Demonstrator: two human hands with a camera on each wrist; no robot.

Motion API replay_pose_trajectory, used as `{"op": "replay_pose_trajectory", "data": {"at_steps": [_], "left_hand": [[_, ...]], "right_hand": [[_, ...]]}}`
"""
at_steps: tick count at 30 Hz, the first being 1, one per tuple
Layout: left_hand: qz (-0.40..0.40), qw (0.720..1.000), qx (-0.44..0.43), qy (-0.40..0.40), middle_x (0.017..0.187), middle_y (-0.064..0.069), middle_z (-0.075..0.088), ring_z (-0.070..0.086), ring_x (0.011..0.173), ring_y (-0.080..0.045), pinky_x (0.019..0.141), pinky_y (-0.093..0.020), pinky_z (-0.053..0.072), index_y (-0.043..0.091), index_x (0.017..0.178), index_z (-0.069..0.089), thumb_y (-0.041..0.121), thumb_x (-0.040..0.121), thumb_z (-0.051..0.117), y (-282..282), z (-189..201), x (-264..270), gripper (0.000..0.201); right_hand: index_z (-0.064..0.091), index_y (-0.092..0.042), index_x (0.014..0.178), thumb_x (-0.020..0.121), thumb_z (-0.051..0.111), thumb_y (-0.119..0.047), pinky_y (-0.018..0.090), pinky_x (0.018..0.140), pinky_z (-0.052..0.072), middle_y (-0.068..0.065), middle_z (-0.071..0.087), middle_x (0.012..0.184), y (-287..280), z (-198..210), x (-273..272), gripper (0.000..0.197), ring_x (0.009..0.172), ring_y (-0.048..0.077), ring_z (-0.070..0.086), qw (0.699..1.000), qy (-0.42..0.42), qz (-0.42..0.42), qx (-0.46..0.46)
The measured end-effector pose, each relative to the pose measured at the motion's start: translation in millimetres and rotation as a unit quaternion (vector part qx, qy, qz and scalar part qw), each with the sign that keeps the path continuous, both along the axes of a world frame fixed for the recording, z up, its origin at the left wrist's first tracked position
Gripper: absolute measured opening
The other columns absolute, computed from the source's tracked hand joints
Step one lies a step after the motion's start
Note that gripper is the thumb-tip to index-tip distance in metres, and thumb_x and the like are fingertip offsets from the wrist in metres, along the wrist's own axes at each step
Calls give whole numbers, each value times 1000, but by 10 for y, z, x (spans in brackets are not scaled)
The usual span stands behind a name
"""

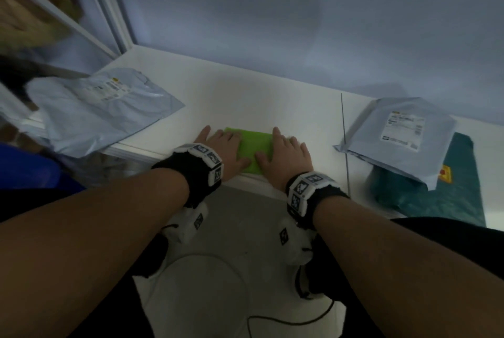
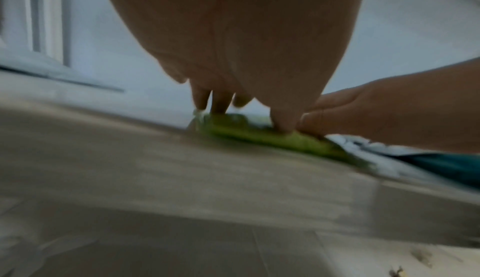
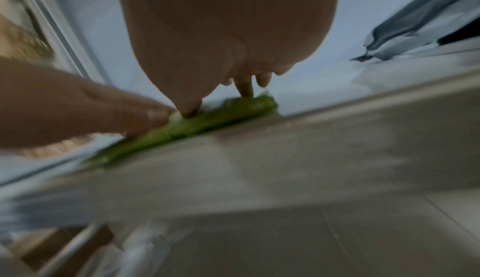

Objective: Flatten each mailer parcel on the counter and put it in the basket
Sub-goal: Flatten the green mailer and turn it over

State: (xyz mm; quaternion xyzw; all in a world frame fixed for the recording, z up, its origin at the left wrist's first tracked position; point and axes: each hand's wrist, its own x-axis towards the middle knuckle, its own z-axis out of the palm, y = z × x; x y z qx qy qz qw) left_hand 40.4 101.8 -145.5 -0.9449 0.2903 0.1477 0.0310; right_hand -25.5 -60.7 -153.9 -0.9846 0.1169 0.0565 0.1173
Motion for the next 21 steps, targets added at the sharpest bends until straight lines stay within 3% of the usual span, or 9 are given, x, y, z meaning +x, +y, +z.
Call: {"op": "replay_pose_trajectory", "data": {"at_steps": [5, 7, 9, 12, 14, 18, 21], "left_hand": [[10, 999, 41, -12, 158, -2, 22, 17, 145, -22, 118, -47, 6, 18, 152, 16, 70, 89, 29, 155, 69, -41, 82], [-3, 998, 54, -18, 160, -2, 15, 15, 146, -22, 118, -48, 7, 18, 152, 15, 75, 87, 25, 220, 43, -64, 87], [-13, 998, 63, -14, 162, -1, 3, 9, 147, -22, 118, -48, 6, 18, 154, 4, 83, 80, 25, 288, -7, -87, 100], [-38, 996, 72, -39, 162, -3, -2, 6, 148, -25, 118, -48, 6, 16, 154, -3, 82, 78, 36, 373, -79, -121, 108], [-48, 995, 75, -53, 161, -4, 6, 11, 147, -26, 117, -48, 7, 16, 154, 4, 75, 81, 44, 358, -94, -104, 102], [-6, 1000, 26, -14, 143, 1, 44, 44, 130, -22, 113, -43, 21, 28, 136, 41, 63, 81, 52, 224, 131, 71, 66], [-19, 999, -14, -24, 144, 1, 46, 47, 128, -23, 113, -42, 22, 31, 138, 39, 55, 89, 46, 215, 255, 75, 55]], "right_hand": [[35, -15, 141, 95, 47, -44, 40, 110, 30, 11, 61, 129, 34, 204, -26, 56, 120, 30, 56, 1000, 16, 8, -8], [39, -14, 137, 97, 44, -42, 39, 104, 36, 12, 61, 126, 67, 190, -59, 49, 116, 32, 57, 999, 26, 17, -9], [40, -14, 137, 99, 41, -41, 39, 103, 37, 12, 60, 129, 79, 161, -68, 47, 117, 32, 56, 999, 33, 28, -6], [39, -14, 140, 99, 41, -40, 38, 101, 40, 13, 57, 133, 74, 186, -63, 48, 119, 33, 55, 998, 45, 35, 8], [36, -14, 144, 98, 46, -39, 39, 102, 43, 14, 54, 136, 67, 212, -45, 53, 122, 33, 54, 998, 56, 28, 28], [37, -14, 143, 94, 54, -36, 40, 100, 45, 15, 53, 136, 35, 277, 14, 56, 121, 34, 54, 995, 64, 18, 71], [41, -13, 139, 92, 59, -40, 36, 96, 44, 14, 55, 135, -16, 300, 69, 57, 120, 33, 54, 992, 68, 12, 107]]}}
